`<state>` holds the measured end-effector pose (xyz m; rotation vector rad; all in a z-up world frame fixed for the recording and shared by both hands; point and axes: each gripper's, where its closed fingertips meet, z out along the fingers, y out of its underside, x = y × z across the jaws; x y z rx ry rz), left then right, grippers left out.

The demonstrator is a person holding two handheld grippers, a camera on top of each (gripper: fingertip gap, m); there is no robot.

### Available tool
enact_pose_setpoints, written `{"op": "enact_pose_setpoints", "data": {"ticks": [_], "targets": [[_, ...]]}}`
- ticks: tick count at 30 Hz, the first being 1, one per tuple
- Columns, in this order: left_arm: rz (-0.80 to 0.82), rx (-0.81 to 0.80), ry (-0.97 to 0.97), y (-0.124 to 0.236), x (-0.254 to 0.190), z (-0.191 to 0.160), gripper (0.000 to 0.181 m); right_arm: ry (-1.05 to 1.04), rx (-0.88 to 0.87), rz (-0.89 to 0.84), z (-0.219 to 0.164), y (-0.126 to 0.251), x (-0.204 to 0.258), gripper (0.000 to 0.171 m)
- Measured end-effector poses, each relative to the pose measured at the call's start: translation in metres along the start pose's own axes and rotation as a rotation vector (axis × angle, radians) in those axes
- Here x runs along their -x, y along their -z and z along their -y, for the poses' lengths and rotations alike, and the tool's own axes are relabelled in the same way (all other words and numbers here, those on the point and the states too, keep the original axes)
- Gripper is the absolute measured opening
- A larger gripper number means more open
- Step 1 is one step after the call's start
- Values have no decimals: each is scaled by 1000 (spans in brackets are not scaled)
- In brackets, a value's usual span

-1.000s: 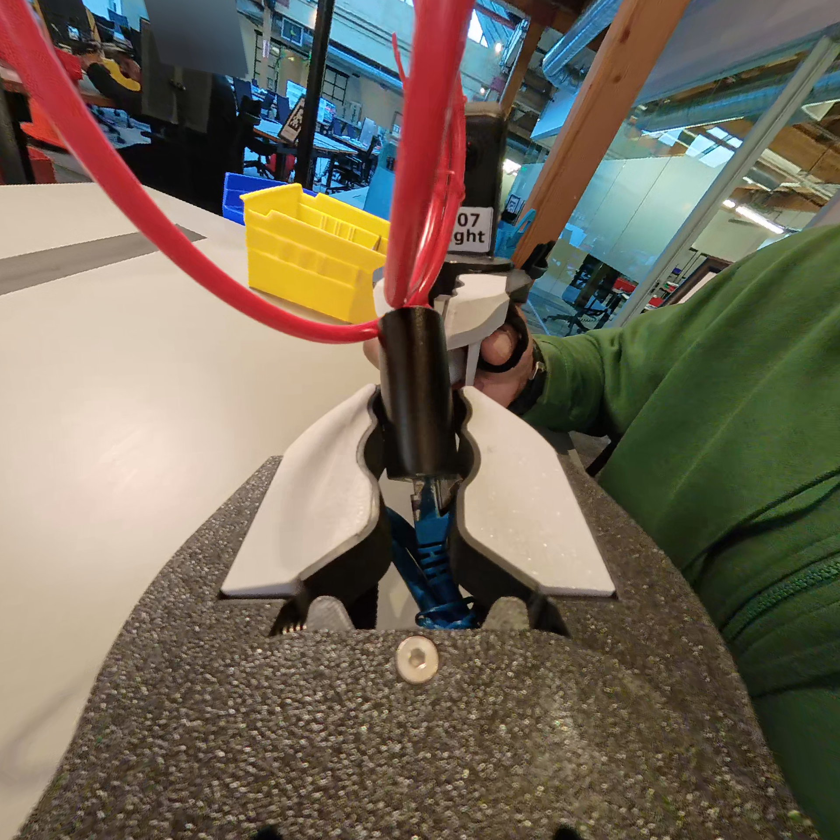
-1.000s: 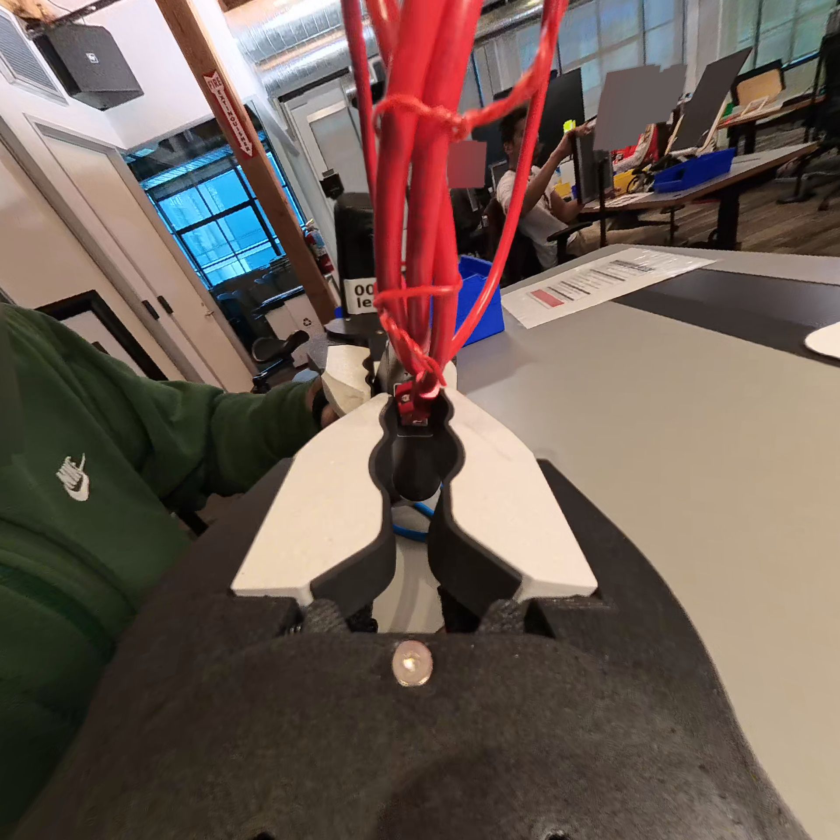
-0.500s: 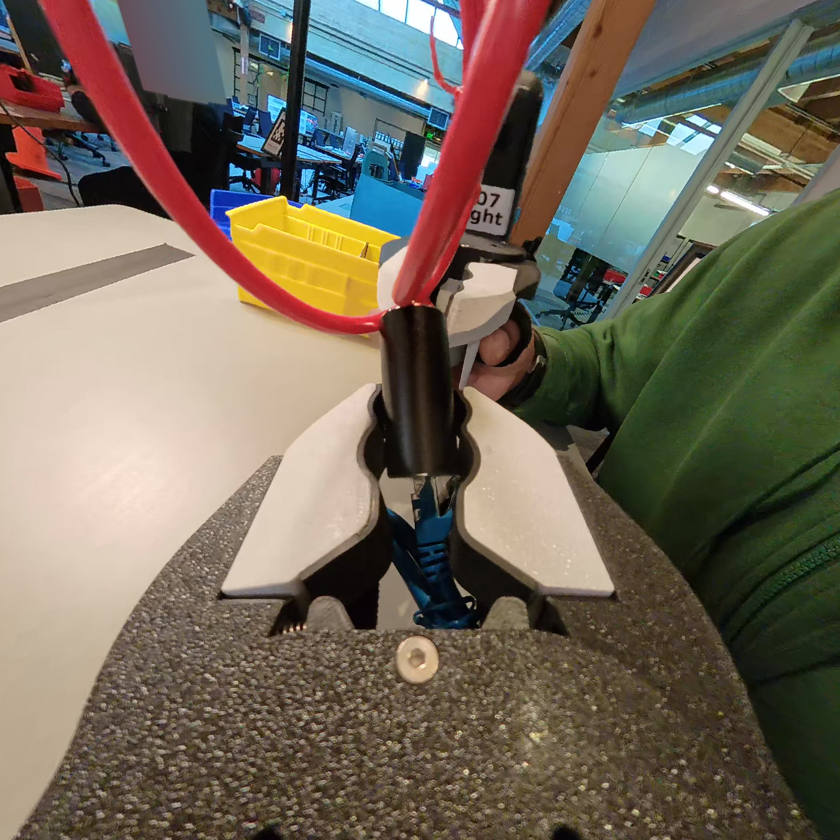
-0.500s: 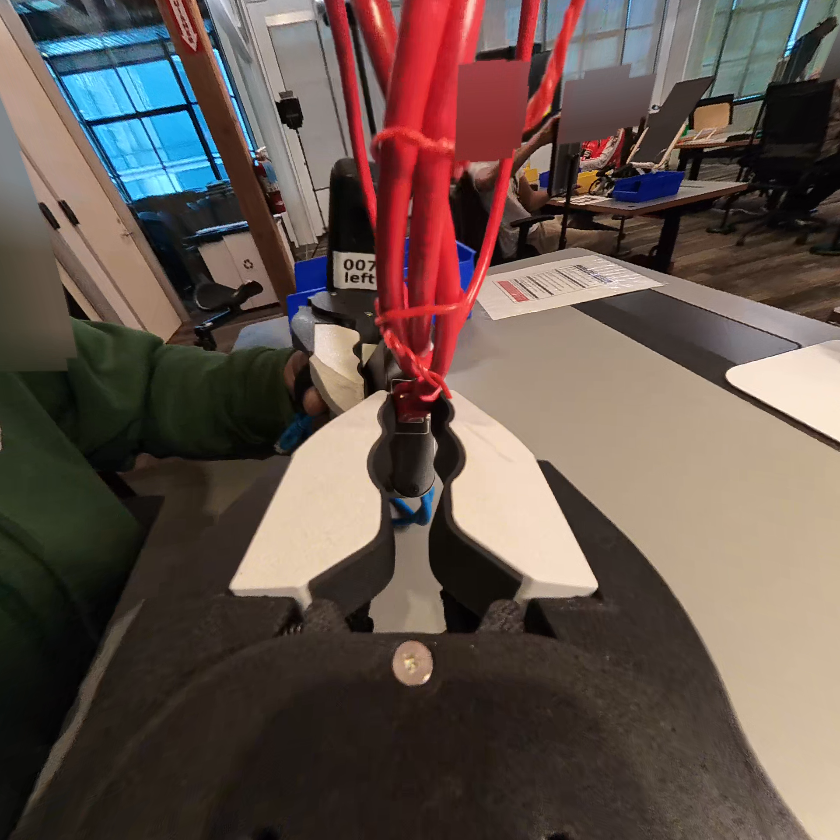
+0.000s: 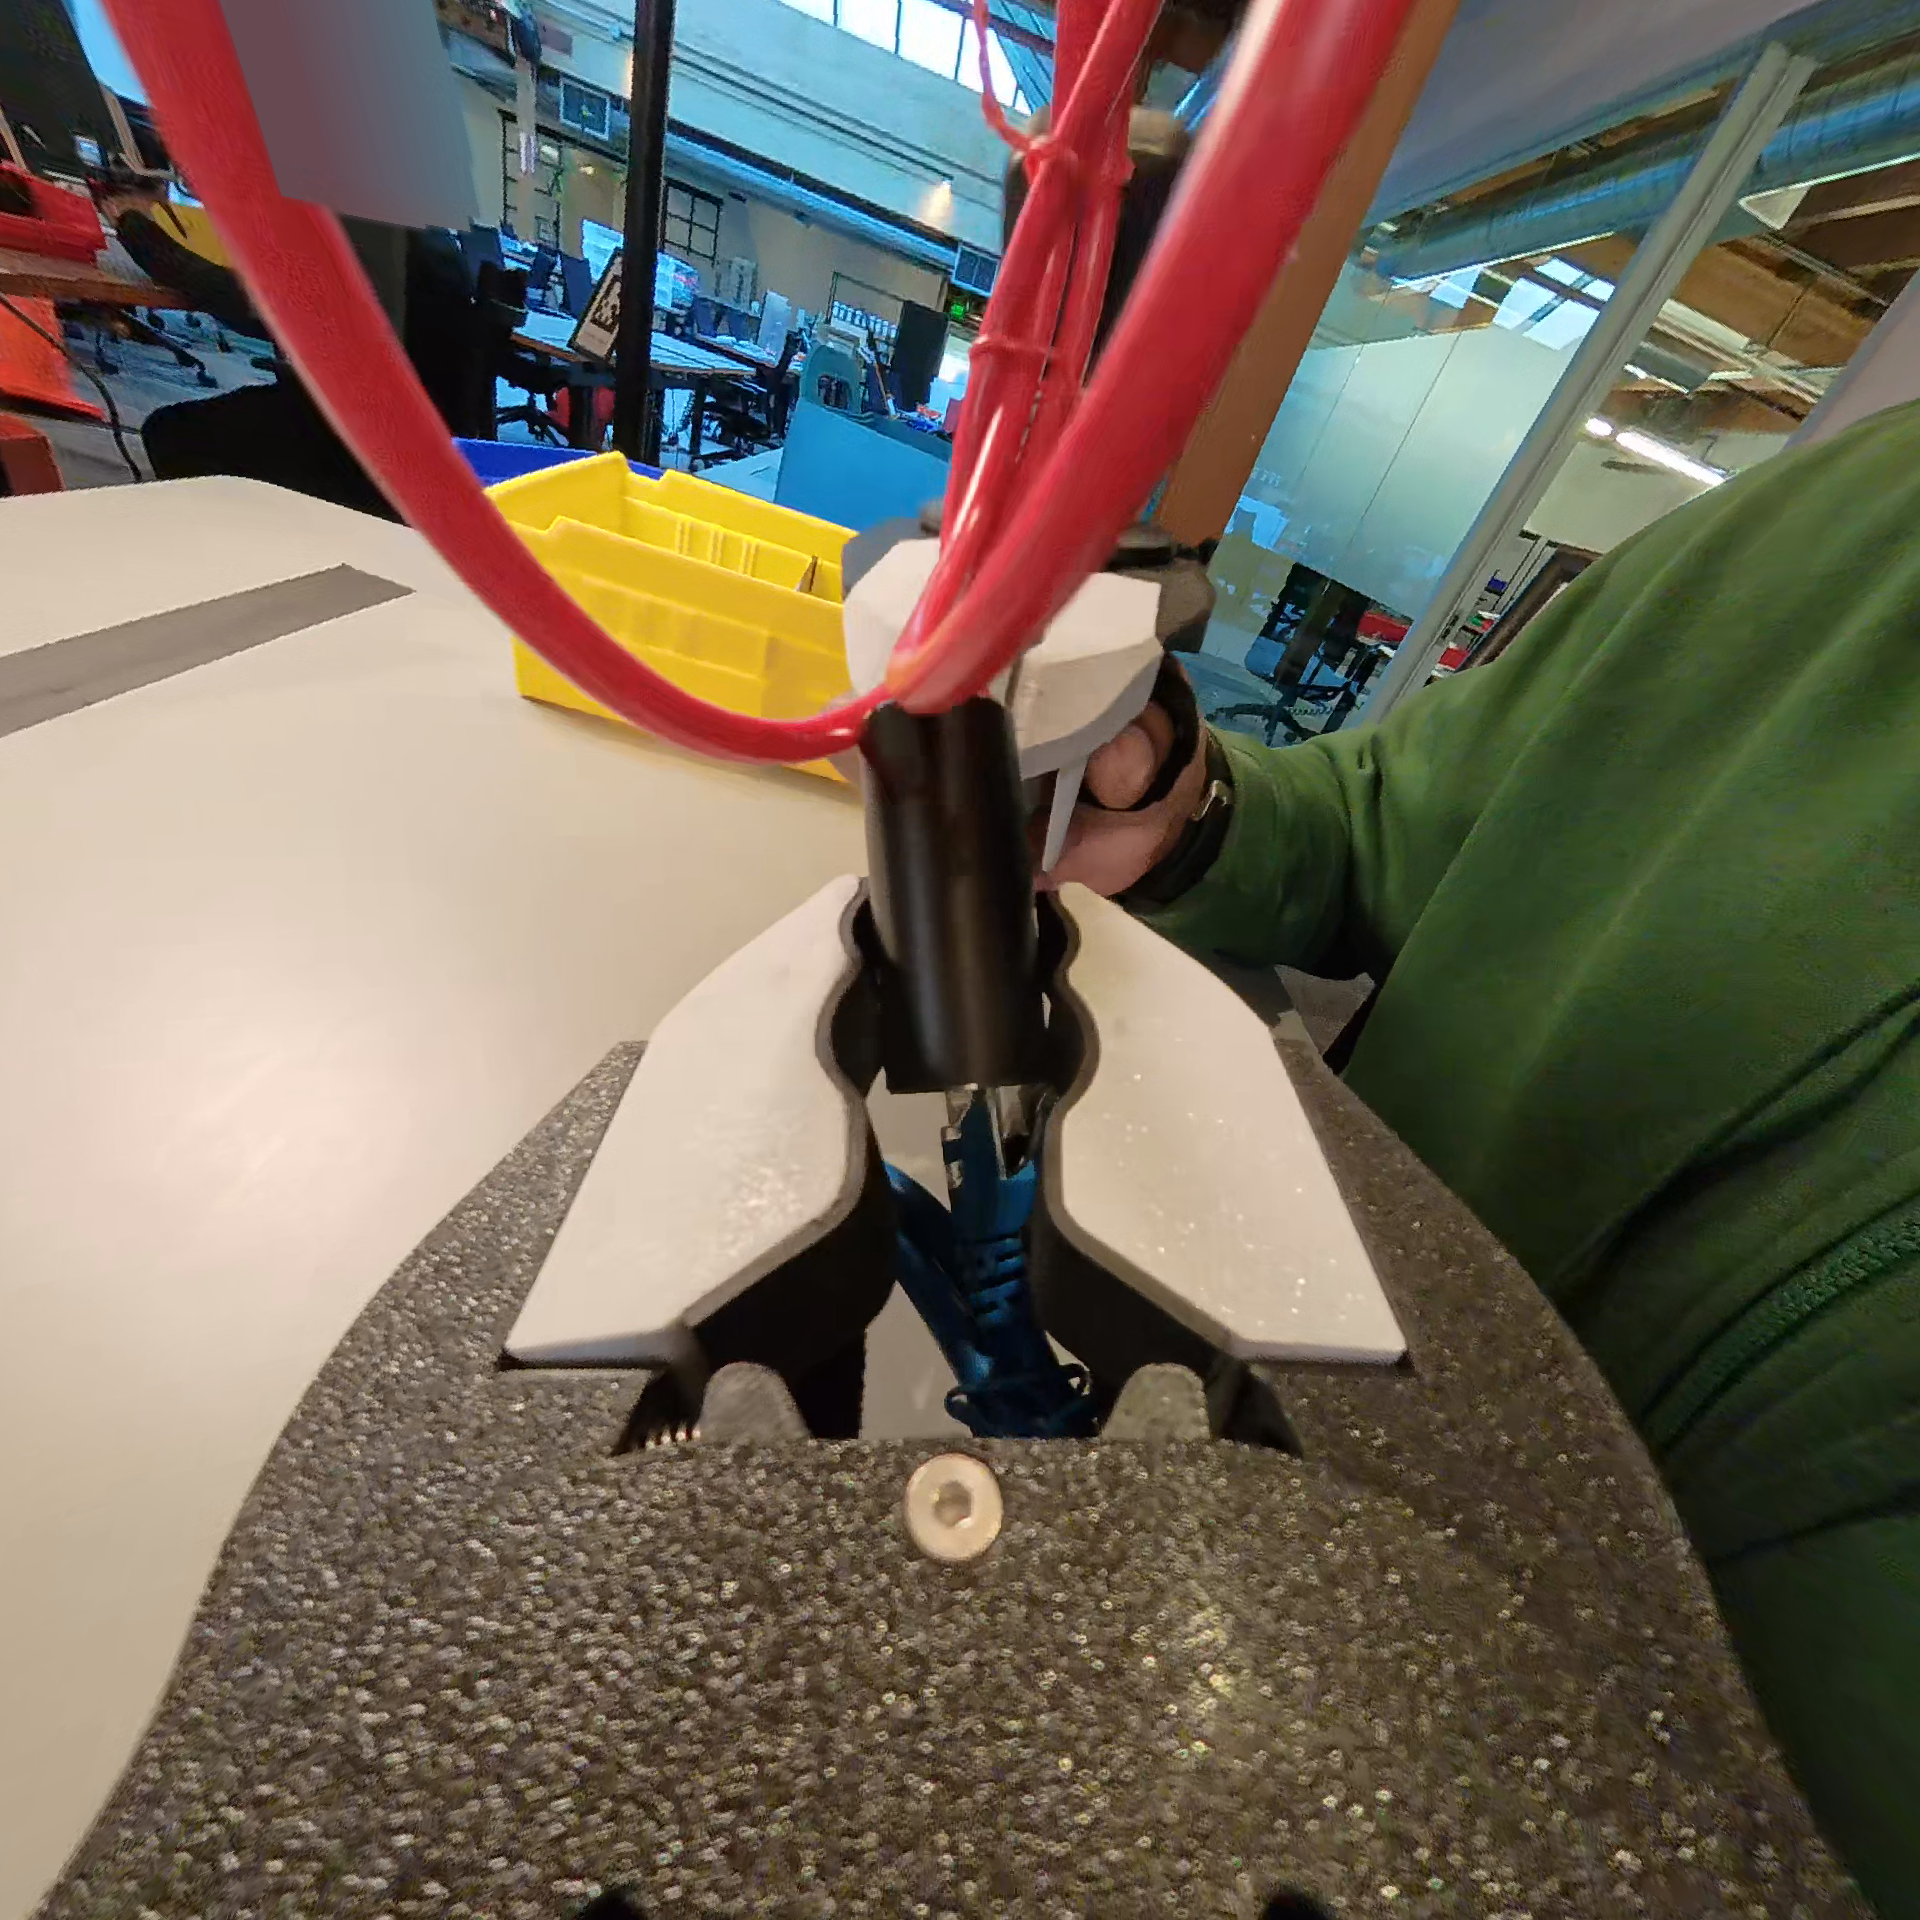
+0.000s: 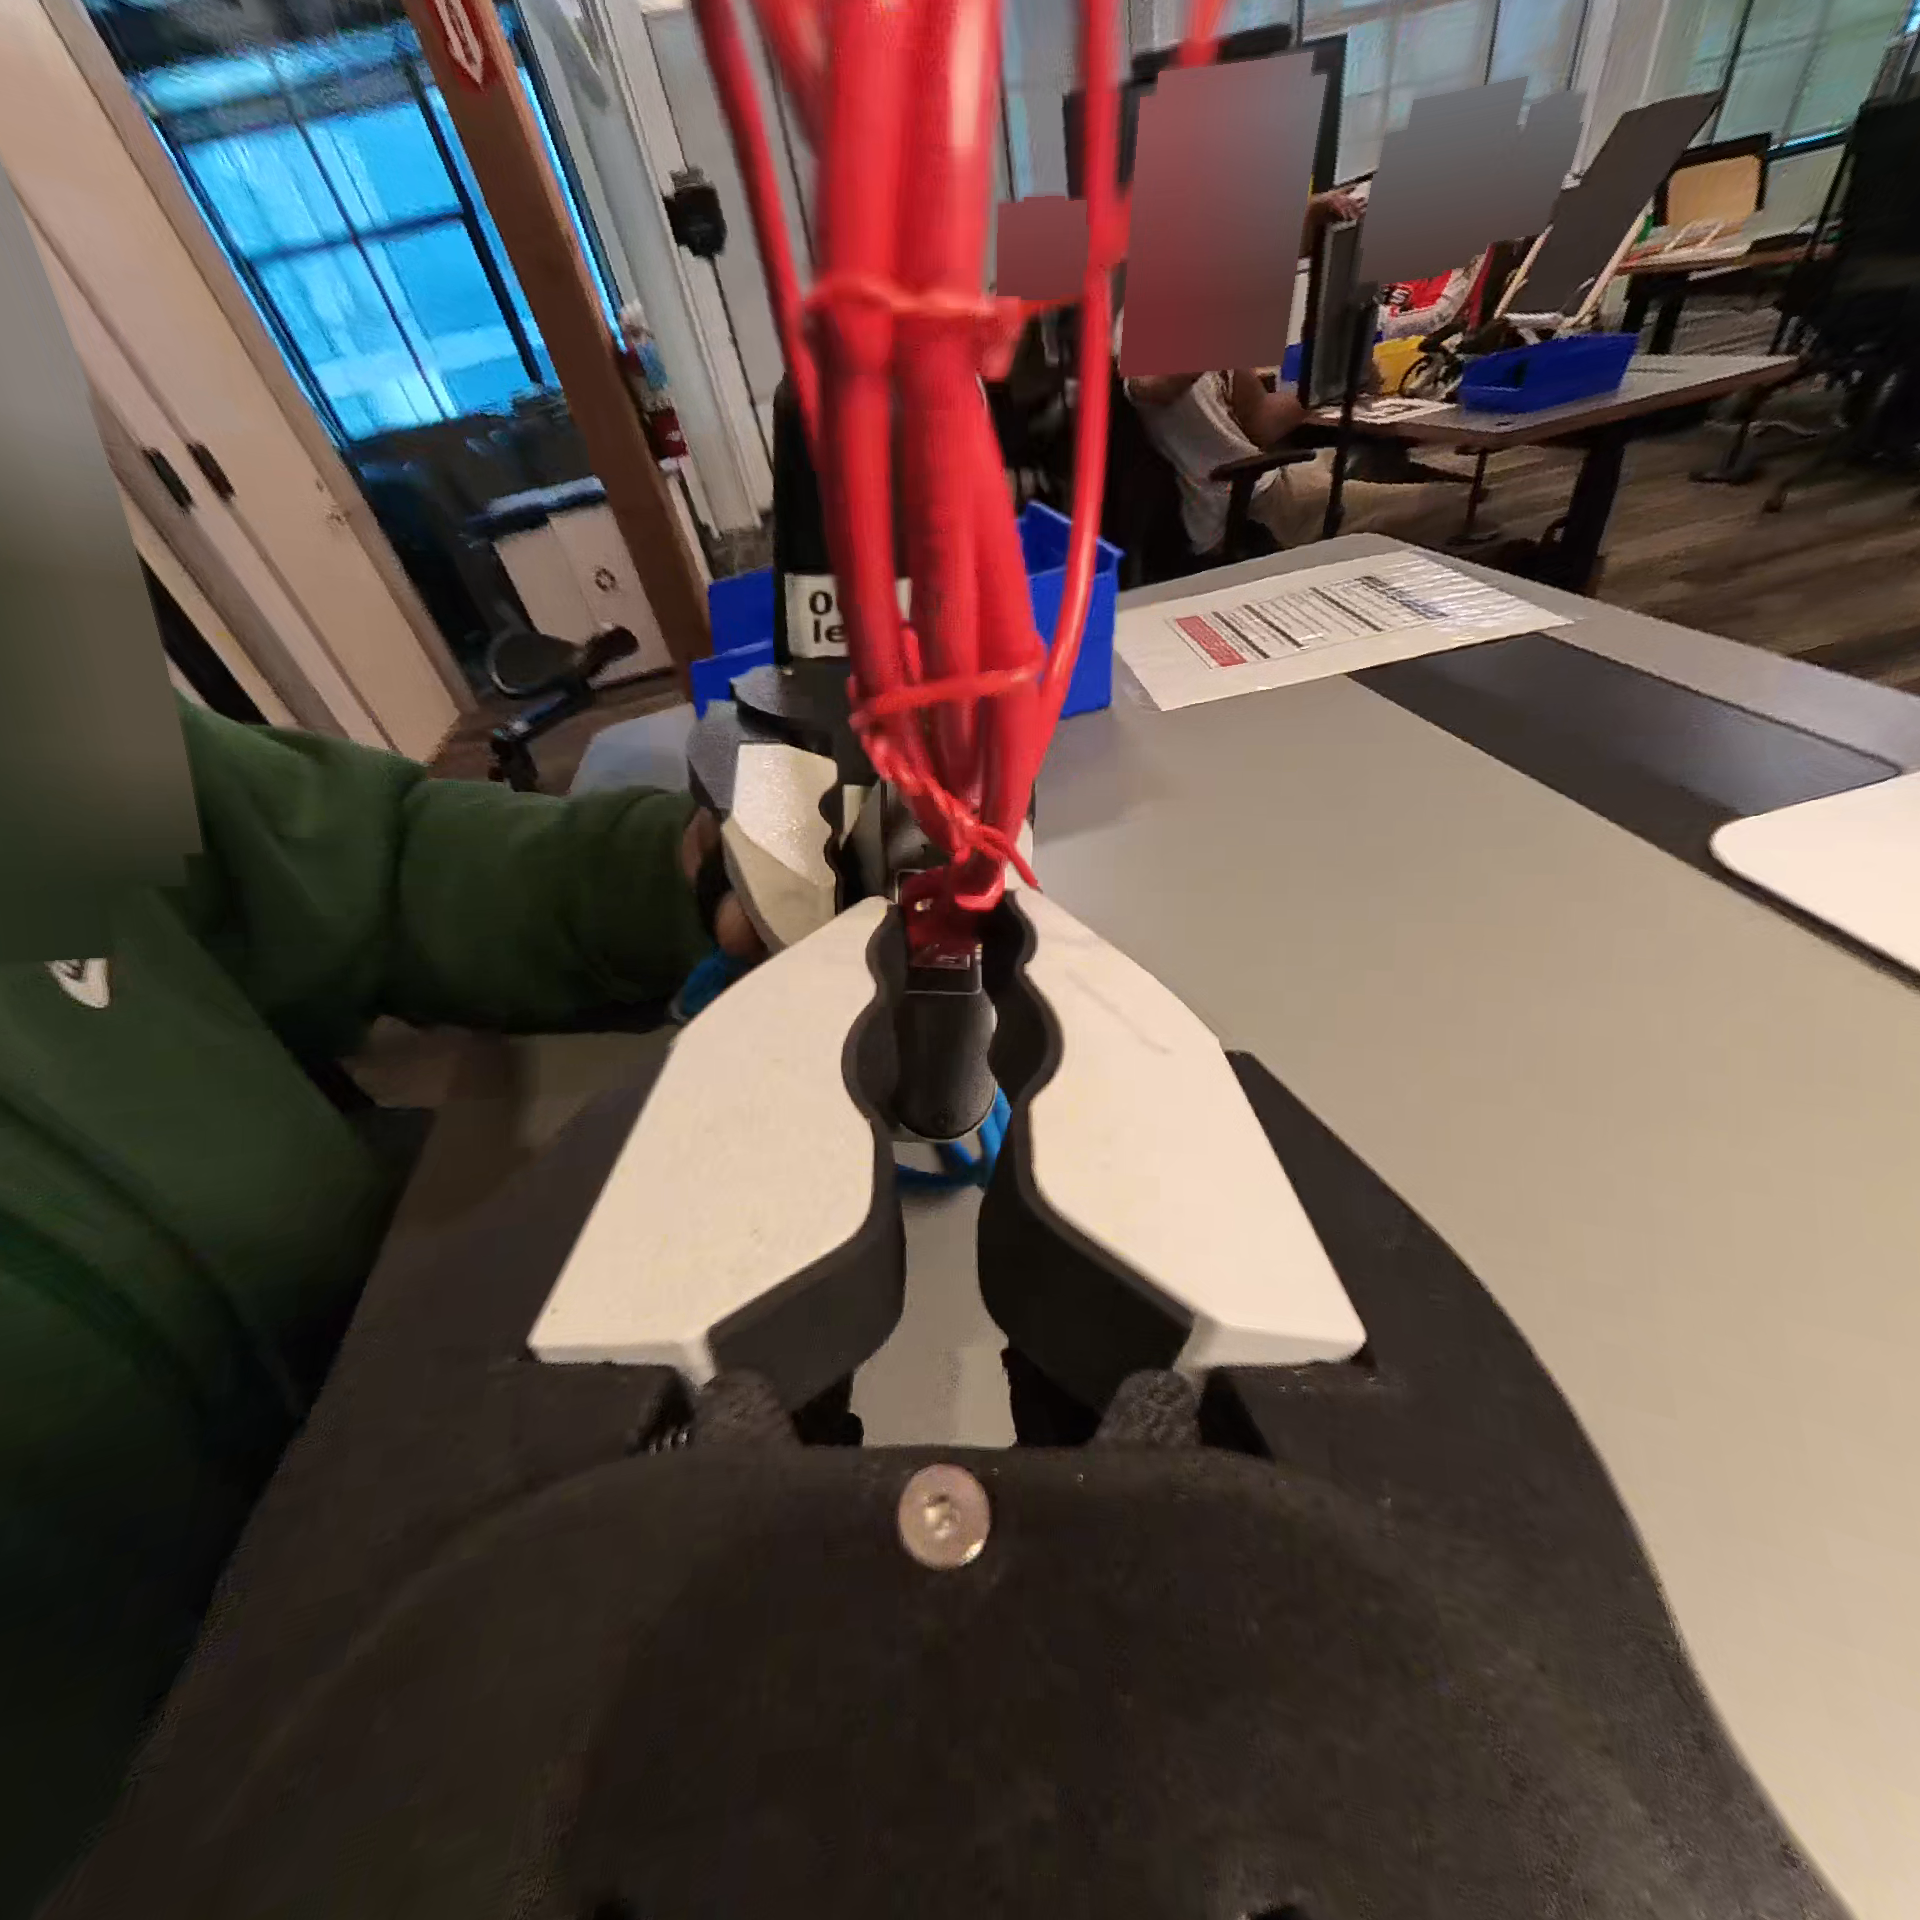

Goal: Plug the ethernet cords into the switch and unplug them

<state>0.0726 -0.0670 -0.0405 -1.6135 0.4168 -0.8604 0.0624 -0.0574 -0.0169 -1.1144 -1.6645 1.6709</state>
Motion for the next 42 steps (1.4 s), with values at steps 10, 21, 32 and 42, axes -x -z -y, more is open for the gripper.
{"op": "enact_pose_setpoints", "data": {"ticks": [10,21,32,42], "targets": [[-10,43,2,1,2,-6,30,-383,-71,185,-6,-2,-2,12],[-40,8,32,1,2,-4,30,-251,-75,111,-3,-2,-4,13],[-80,55,10,0,-7,-8,30,-201,12,180,-5,1,7,13],[-2,68,-52,4,2,-7,30,-28,2,9,-5,-2,-3,14]]}}
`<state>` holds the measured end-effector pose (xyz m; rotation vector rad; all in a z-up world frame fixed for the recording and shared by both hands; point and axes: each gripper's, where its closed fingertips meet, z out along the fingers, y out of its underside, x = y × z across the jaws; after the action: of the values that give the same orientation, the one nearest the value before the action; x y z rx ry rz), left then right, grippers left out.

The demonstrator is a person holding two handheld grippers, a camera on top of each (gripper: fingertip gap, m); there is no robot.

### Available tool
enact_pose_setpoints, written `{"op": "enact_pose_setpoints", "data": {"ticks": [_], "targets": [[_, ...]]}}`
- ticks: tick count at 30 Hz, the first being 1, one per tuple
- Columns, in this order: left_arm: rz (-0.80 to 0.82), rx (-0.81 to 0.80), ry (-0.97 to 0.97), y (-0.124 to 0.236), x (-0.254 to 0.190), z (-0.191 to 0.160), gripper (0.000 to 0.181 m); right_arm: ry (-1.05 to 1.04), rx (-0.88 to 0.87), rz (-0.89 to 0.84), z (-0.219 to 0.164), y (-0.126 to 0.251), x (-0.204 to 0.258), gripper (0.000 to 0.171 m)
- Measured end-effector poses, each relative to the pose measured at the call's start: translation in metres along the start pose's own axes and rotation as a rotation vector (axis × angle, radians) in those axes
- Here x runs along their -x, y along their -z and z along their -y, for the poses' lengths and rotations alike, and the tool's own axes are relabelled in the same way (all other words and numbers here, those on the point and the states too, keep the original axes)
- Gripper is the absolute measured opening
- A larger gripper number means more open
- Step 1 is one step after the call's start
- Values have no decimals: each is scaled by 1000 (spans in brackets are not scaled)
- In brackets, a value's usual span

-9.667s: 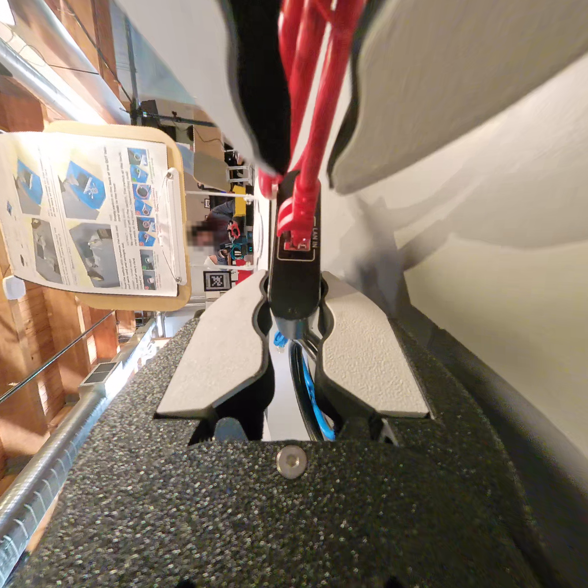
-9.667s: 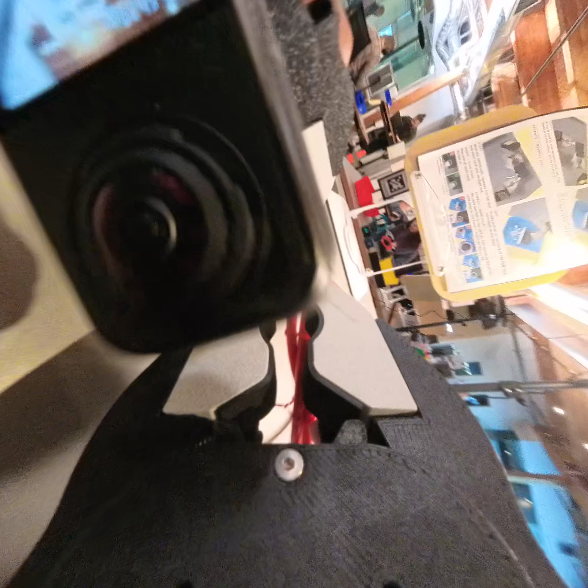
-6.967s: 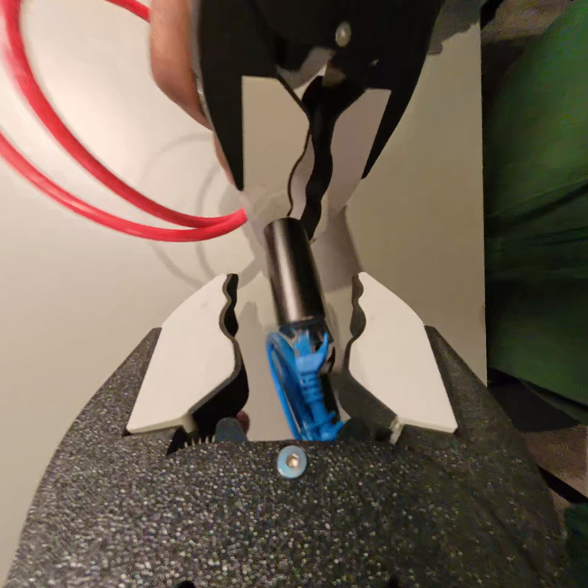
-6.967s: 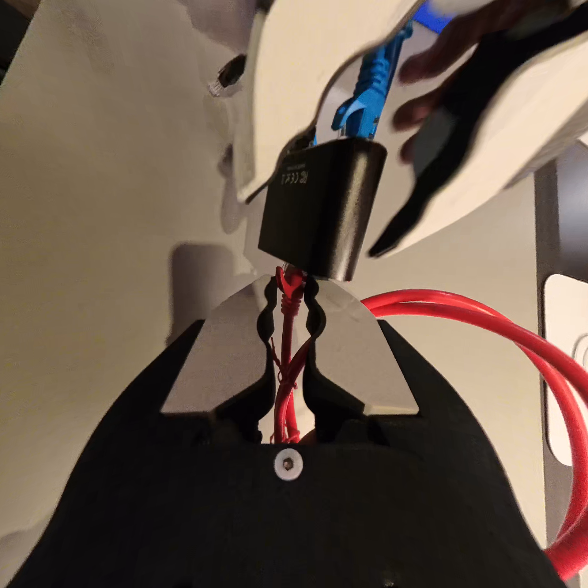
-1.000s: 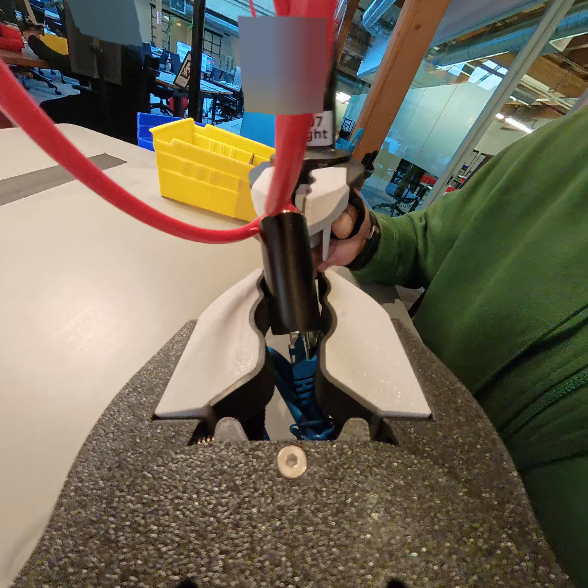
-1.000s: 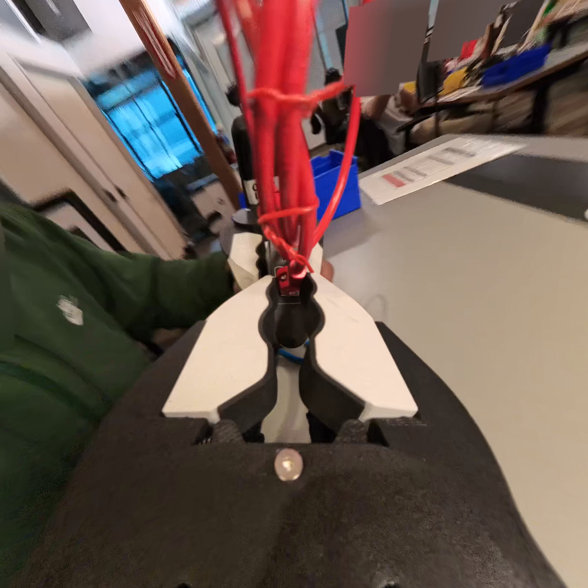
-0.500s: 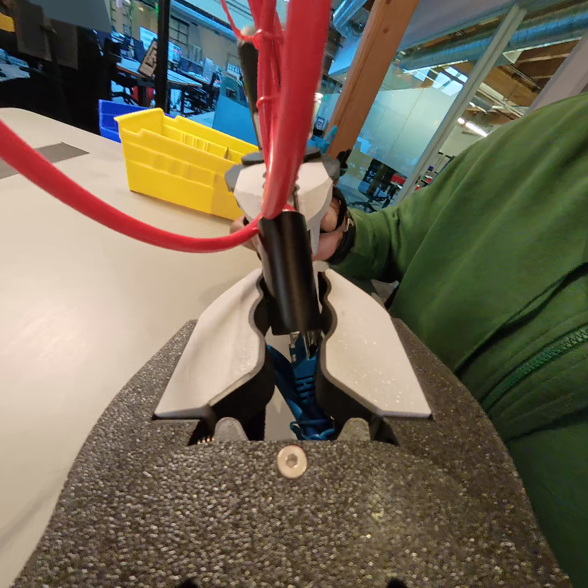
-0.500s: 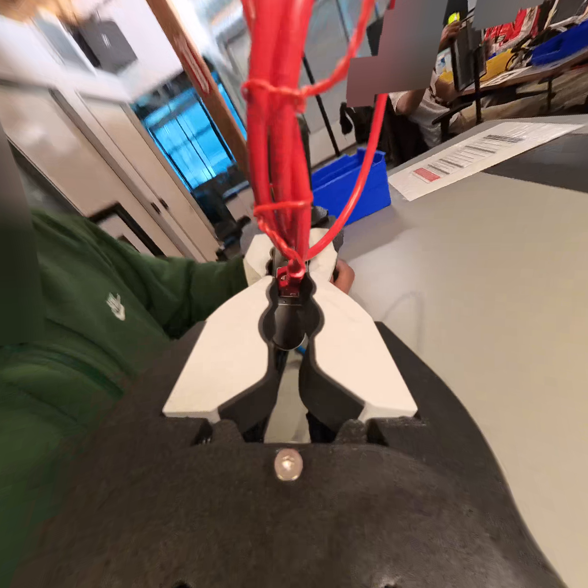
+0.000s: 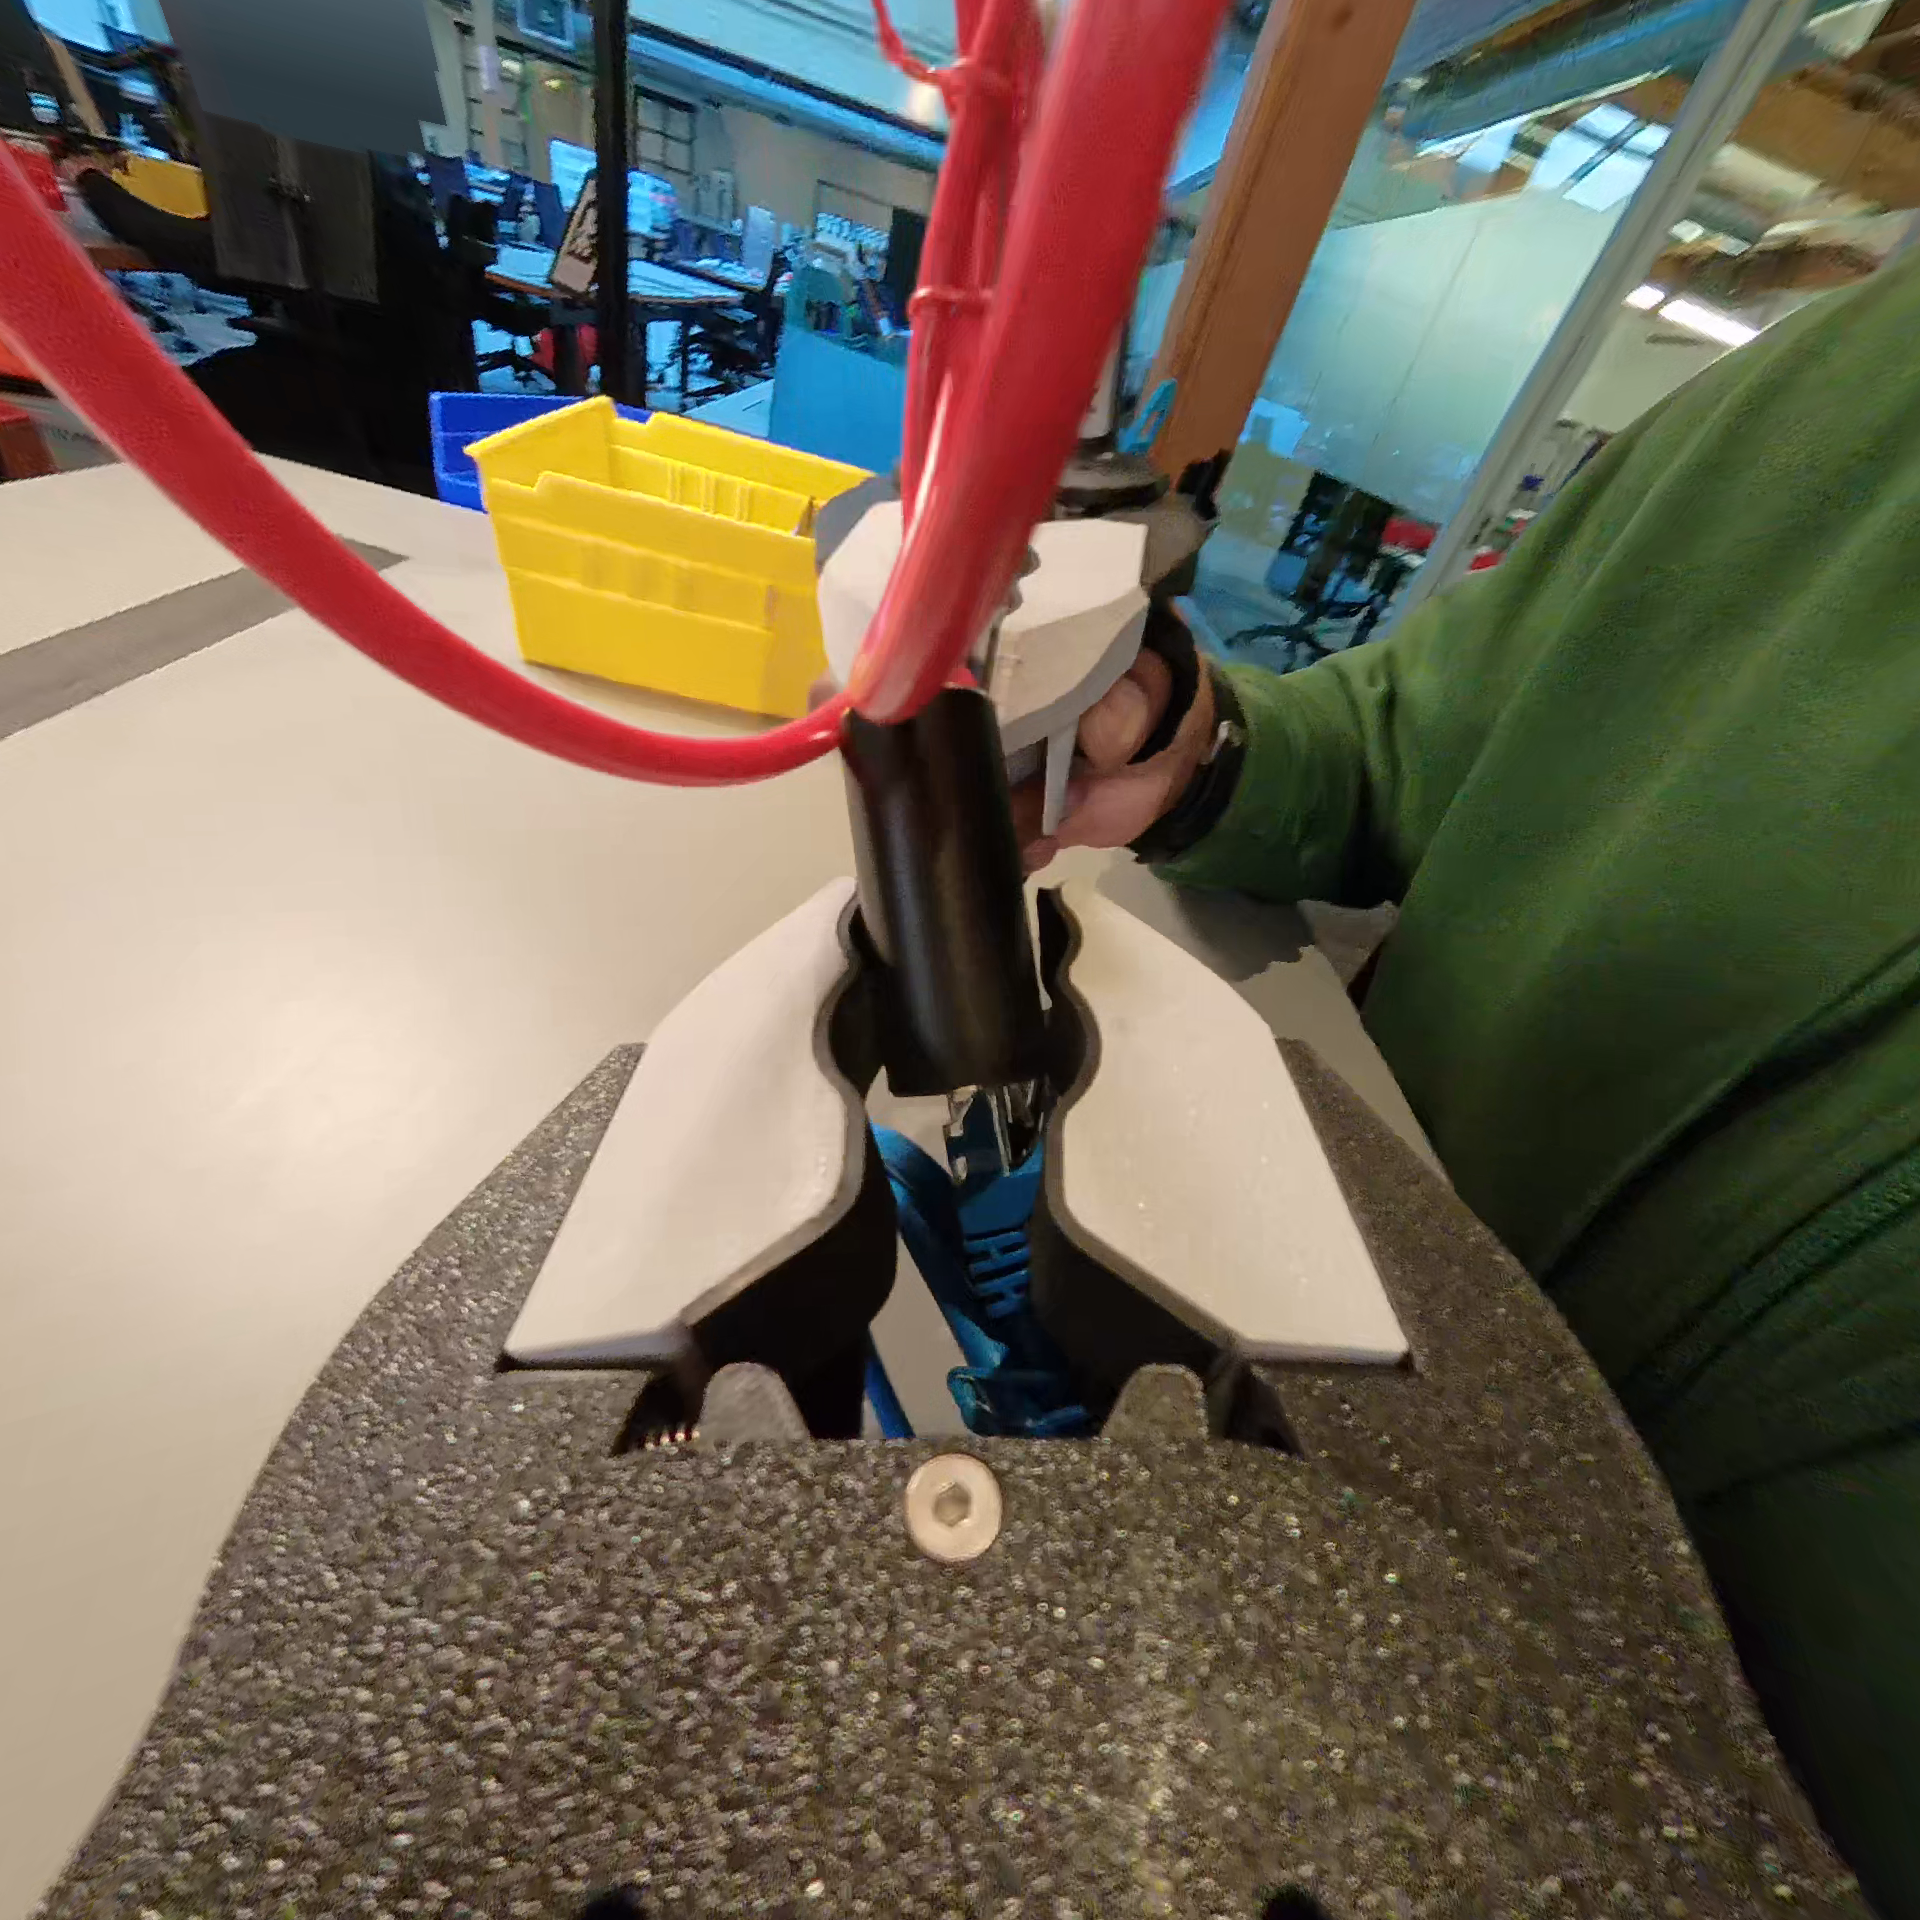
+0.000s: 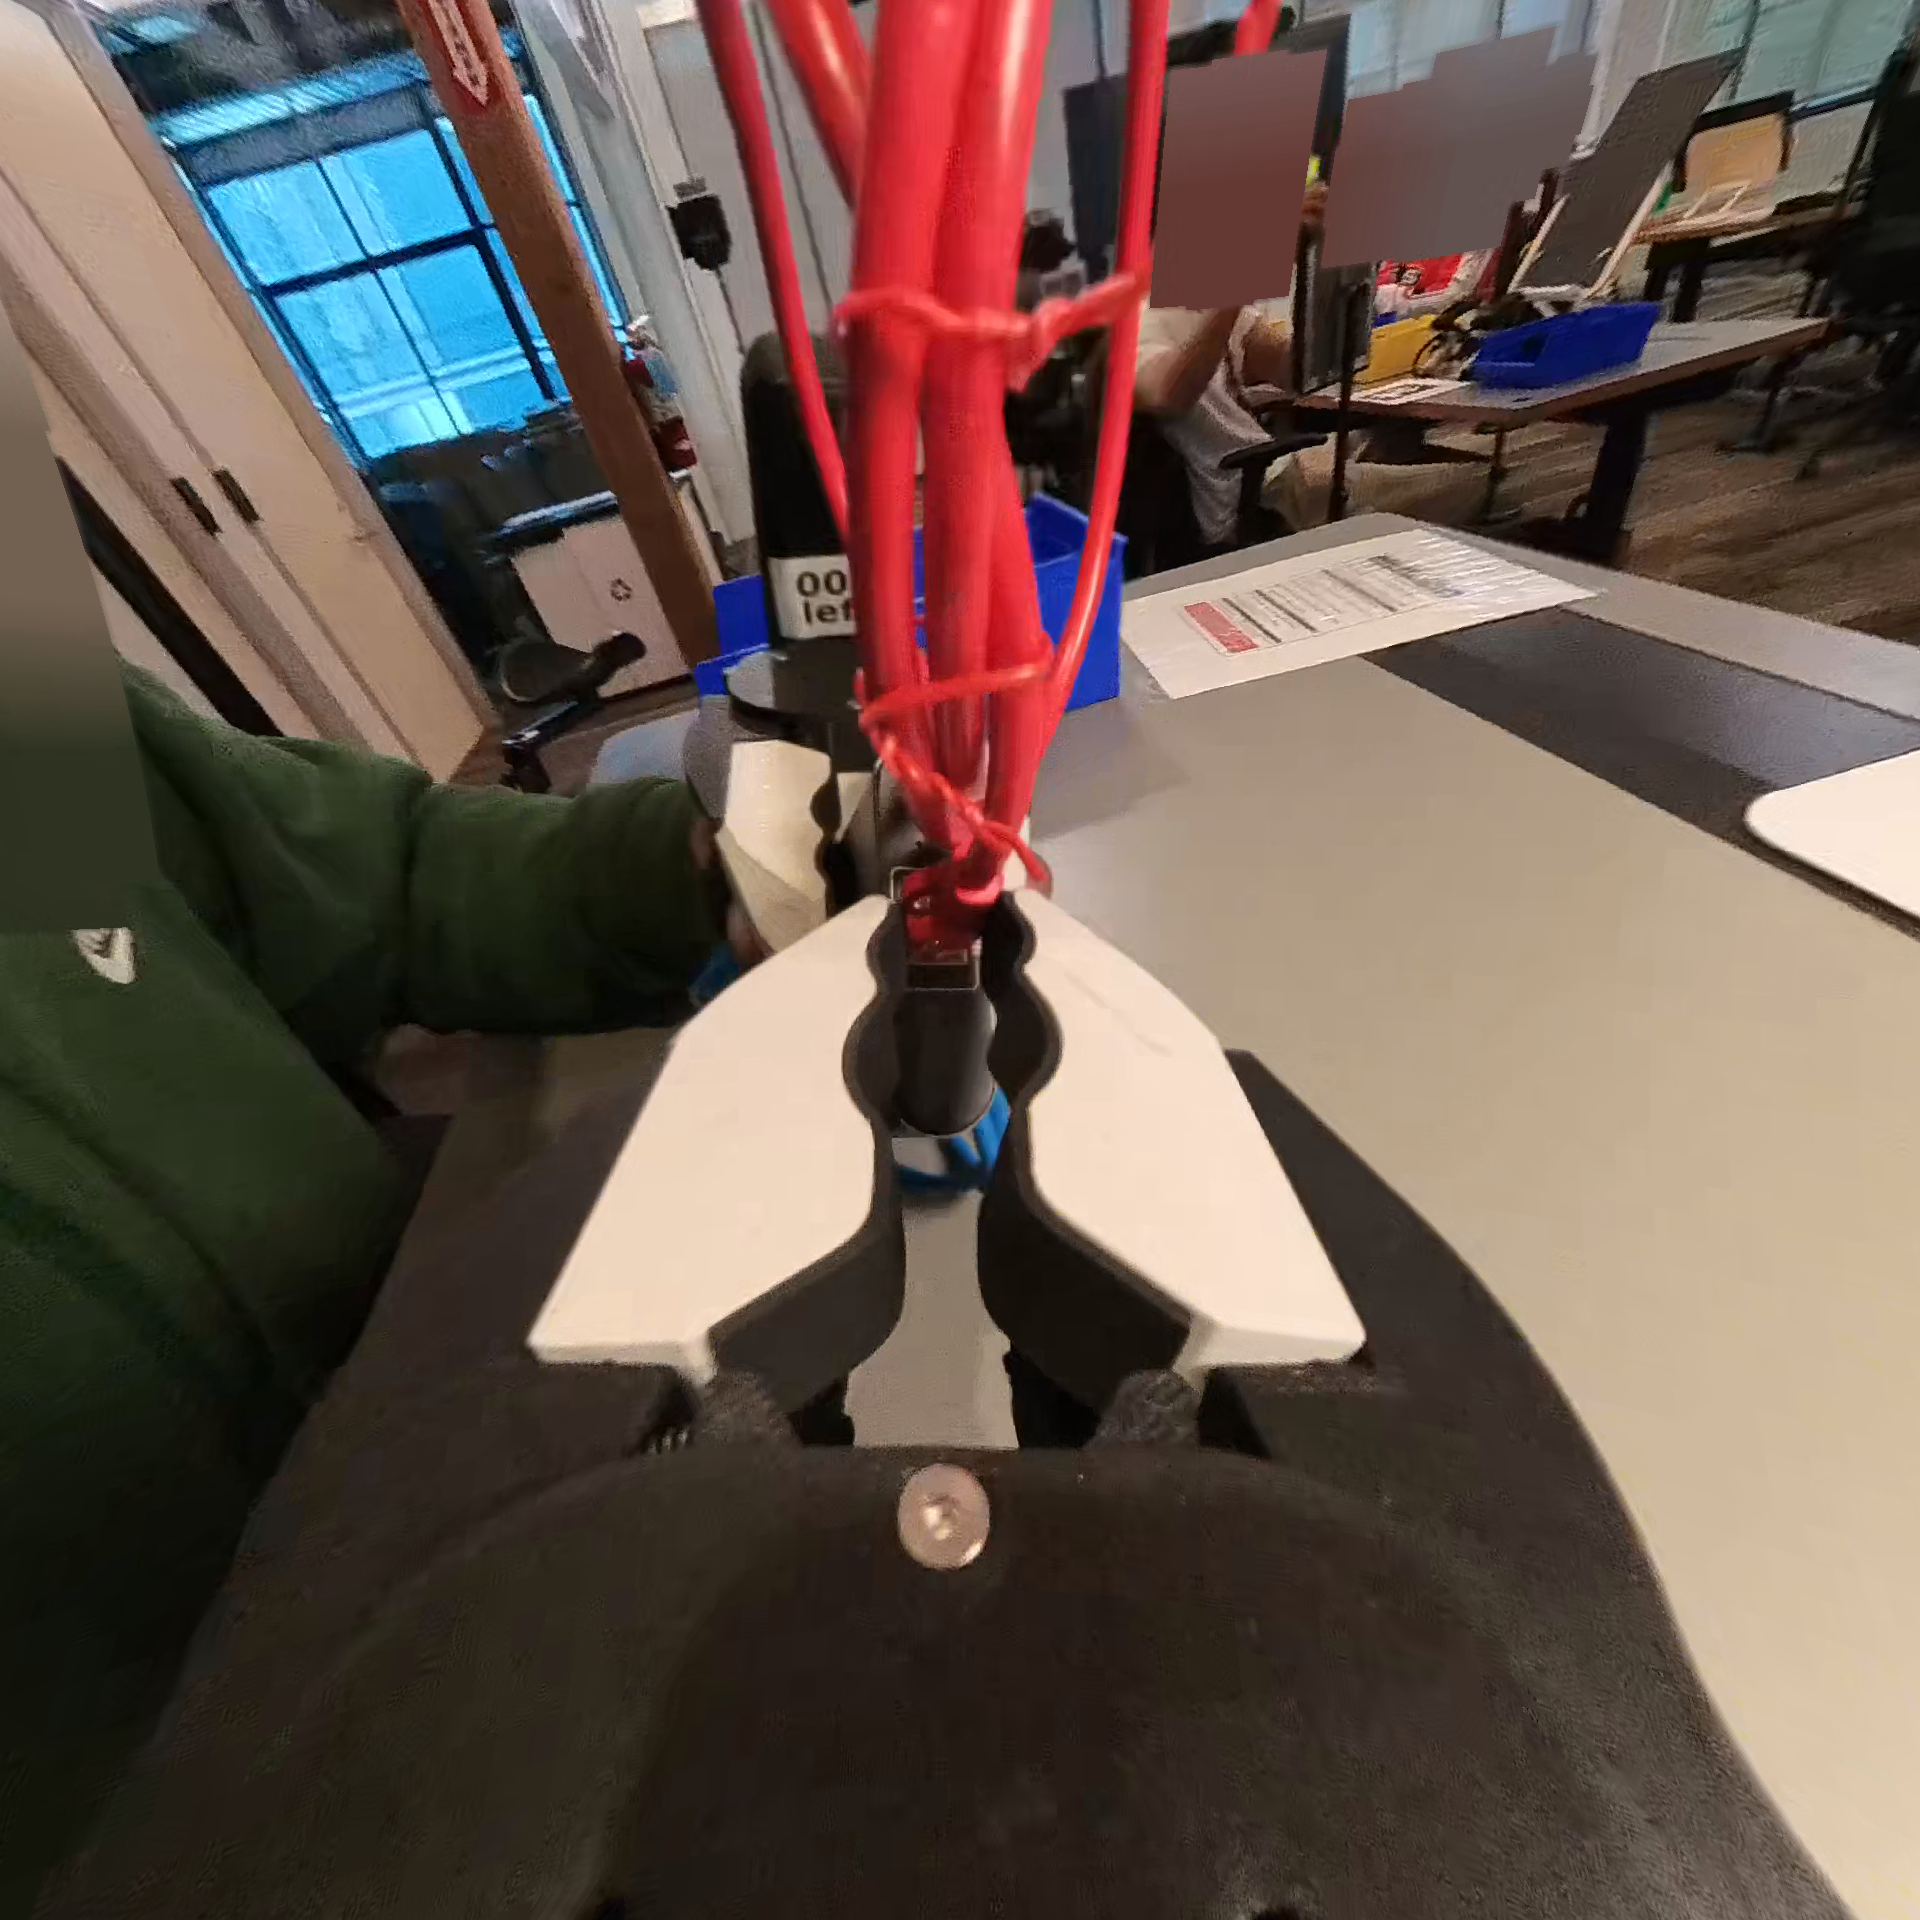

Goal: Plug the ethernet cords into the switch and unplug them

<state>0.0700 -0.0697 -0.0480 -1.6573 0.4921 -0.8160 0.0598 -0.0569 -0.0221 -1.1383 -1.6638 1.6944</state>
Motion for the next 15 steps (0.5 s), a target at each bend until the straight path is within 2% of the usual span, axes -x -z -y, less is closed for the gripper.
{"op": "enact_pose_setpoints", "data": {"ticks": [3,6,10,12,13,15], "targets": [[-67,-31,17,0,-7,1,30,-135,-14,102,2,1,7,13],[-29,-3,-13,-3,-6,-1,30,-251,-6,148,1,3,6,12],[106,20,-171,-8,-1,1,30,-6,123,35,0,9,3,13],[72,7,-131,-9,-6,3,30,4,111,50,4,10,7,13],[42,6,-107,-7,-7,2,29,-33,96,70,4,9,8,13],[-98,66,-91,-4,-23,-11,30,-230,-107,48,28,28,-16,12]]}}
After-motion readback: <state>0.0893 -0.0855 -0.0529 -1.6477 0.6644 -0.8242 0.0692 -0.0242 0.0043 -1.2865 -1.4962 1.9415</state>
